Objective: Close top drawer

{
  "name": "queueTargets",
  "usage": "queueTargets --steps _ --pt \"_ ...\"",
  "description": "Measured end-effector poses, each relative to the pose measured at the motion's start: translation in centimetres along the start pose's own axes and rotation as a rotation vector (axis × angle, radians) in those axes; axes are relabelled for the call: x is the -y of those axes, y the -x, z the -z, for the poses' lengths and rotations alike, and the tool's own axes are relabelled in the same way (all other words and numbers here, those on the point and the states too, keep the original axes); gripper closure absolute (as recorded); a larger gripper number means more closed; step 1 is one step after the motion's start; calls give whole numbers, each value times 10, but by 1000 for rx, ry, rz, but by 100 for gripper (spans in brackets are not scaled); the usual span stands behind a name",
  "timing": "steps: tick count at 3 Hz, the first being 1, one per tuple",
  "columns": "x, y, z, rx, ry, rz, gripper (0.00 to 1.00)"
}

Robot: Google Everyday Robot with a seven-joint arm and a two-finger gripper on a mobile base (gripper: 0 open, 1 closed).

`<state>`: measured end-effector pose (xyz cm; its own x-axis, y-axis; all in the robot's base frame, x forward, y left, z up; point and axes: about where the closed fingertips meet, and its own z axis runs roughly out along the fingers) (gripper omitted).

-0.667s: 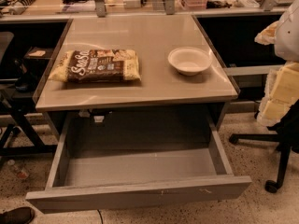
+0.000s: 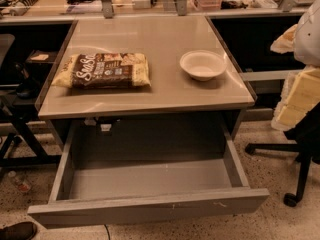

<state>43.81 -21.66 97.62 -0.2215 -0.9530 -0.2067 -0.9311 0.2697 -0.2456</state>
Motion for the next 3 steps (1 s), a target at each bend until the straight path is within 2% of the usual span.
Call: queueTargets --steps 3 --pt "0 0 0 0 -1 0 85"
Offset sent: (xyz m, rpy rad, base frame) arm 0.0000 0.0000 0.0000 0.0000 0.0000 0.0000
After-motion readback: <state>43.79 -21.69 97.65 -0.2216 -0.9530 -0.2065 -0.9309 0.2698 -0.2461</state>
